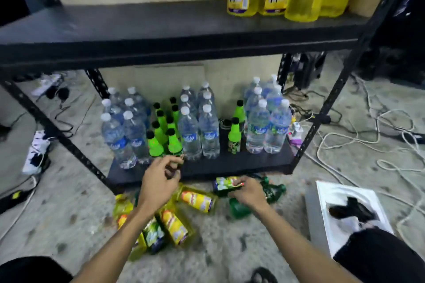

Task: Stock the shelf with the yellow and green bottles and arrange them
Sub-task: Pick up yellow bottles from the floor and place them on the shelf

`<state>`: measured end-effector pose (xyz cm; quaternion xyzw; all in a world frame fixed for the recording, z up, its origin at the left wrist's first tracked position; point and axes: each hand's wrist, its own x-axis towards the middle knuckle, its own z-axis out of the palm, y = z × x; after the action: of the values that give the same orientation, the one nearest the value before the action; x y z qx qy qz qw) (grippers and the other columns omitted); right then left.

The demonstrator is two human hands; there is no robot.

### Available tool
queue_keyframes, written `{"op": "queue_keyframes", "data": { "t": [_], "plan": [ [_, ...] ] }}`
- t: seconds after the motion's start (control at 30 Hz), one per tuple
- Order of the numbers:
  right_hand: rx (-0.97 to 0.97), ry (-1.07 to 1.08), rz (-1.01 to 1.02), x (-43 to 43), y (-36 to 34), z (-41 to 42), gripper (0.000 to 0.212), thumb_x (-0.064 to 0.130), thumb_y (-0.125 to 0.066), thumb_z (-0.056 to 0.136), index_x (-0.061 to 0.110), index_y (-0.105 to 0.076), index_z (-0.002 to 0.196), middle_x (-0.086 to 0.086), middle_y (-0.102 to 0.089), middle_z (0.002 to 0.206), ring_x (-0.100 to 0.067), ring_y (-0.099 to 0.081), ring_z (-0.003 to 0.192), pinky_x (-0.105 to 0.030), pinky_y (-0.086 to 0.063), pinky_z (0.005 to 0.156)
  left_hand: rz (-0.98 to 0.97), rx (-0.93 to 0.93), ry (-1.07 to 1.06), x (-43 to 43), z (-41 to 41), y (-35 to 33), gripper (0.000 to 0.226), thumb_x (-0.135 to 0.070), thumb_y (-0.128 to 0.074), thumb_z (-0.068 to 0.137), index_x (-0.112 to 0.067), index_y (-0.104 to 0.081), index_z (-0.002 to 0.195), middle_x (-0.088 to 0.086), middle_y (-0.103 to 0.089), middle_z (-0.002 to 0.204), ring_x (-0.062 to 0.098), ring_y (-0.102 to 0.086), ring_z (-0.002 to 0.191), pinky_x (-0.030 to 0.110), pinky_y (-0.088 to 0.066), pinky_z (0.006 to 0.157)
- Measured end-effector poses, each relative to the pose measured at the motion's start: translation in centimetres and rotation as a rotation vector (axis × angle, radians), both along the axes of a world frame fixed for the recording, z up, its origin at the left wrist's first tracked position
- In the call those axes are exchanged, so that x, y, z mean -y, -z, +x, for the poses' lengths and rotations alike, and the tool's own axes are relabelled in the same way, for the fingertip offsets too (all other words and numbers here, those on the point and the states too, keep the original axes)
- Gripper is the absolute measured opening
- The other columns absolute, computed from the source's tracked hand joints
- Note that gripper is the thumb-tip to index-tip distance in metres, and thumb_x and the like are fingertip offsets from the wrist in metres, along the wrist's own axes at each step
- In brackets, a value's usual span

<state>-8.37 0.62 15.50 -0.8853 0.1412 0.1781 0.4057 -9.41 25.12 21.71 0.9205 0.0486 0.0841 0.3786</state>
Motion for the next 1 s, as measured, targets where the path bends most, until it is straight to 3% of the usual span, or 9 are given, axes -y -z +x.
{"op": "queue_keyframes", "data": {
  "t": [0.1,0.17,0.23,0.3,0.47,0.63,0.73,0.87,1.0],
  "plan": [
    [-0.075,-0.003,0.036,-1.7,5.0,-0.6,0.038,0.02,-0.083,0.07,0.035,-0.048,0.07,0.0,-0.065,0.086,-0.021,-0.065,0.089,-0.033,-0.054,0.085,-0.306,-0.481,-0.251,-3.7,-0.2,9.4,0.02,-0.02,-0.076,0.068,-0.03,-0.074,0.085,-0.005,-0.064,0.067,0.03,-0.065,0.068,0.03,-0.044,0.062],
    [-0.126,-0.04,0.04,-3.5,6.9,-0.3,0.032,0.019,-0.078,0.076,0.031,-0.049,0.075,-0.001,-0.06,0.092,-0.017,-0.056,0.088,-0.026,-0.049,0.081,-0.402,-0.631,-0.405,-4.8,-1.0,13.2,0.017,-0.022,-0.071,0.071,-0.011,-0.073,0.084,0.003,-0.054,0.055,0.025,-0.053,0.059,0.028,-0.035,0.054],
    [-0.187,-0.099,-0.009,-5.6,8.8,0.8,0.027,0.021,-0.077,0.078,0.024,-0.054,0.092,-0.008,-0.061,0.109,-0.022,-0.057,0.093,-0.024,-0.039,0.071,-0.406,-0.748,-0.505,-5.1,-2.0,16.4,0.016,-0.021,-0.073,0.078,-0.006,-0.068,0.078,0.012,-0.056,0.066,0.026,-0.054,0.067,0.028,-0.041,0.055],
    [-0.187,-0.226,-0.142,-7.5,10.8,2.4,0.047,0.029,-0.078,0.075,0.022,-0.056,0.117,-0.013,-0.059,0.122,-0.031,-0.06,0.108,-0.029,-0.046,0.078,-0.437,-0.863,-0.577,-4.7,-2.4,19.6,0.036,-0.03,-0.078,0.071,-0.002,-0.067,0.091,0.018,-0.063,0.088,0.033,-0.062,0.083,0.039,-0.056,0.07],
    [-0.092,-0.46,-0.313,-12.1,15.3,6.8,0.08,0.032,-0.074,0.08,0.023,-0.034,0.149,-0.012,-0.043,0.146,-0.037,-0.038,0.136,-0.042,-0.044,0.104,-0.251,-0.838,-0.589,-3.3,-0.8,25.5,0.095,-0.043,-0.083,0.069,0.005,-0.041,0.139,0.023,-0.05,0.14,0.039,-0.051,0.127,0.04,-0.046,0.1],
    [-0.147,-0.587,-0.396,-15.4,19.6,10.1,0.095,0.029,-0.076,0.081,0.022,-0.018,0.156,-0.014,-0.026,0.158,-0.036,-0.031,0.144,-0.044,-0.034,0.114,-0.126,-0.97,-0.587,-1.4,2.9,27.4,0.126,-0.053,-0.078,0.074,0.004,0.001,0.153,0.029,-0.02,0.154,0.04,-0.03,0.141,0.041,-0.031,0.112],
    [-0.228,-0.579,-0.392,-16.1,22.2,10.9,0.103,0.028,-0.079,0.078,0.023,-0.012,0.157,-0.019,-0.029,0.156,-0.038,-0.031,0.144,-0.046,-0.027,0.118,-0.074,-1.11,-0.675,-1.2,4.6,28.4,0.126,-0.049,-0.081,0.073,-0.004,0.004,0.154,0.024,-0.002,0.158,0.039,-0.018,0.144,0.047,-0.029,0.113],
    [-0.199,-0.582,-0.505,-16.0,24.2,11.0,0.092,0.026,-0.077,0.08,0.017,-0.021,0.154,-0.021,-0.035,0.151,-0.039,-0.033,0.14,-0.045,-0.032,0.113,-0.012,-1.044,-0.816,-0.5,5.3,30.4,0.104,-0.032,-0.086,0.07,-0.008,-0.018,0.144,0.017,-0.02,0.148,0.032,-0.032,0.133,0.042,-0.042,0.103],
    [-0.247,-0.584,-0.489,-16.1,24.0,11.4,0.084,0.036,-0.082,0.072,0.008,-0.042,0.14,-0.018,-0.037,0.144,-0.037,-0.038,0.134,-0.045,-0.041,0.108,-0.061,-0.946,-0.881,0.0,5.7,32.1,0.097,-0.031,-0.074,0.084,0.001,-0.011,0.149,0.019,-0.027,0.142,0.031,-0.045,0.125,0.042,-0.051,0.095]
  ]
}}
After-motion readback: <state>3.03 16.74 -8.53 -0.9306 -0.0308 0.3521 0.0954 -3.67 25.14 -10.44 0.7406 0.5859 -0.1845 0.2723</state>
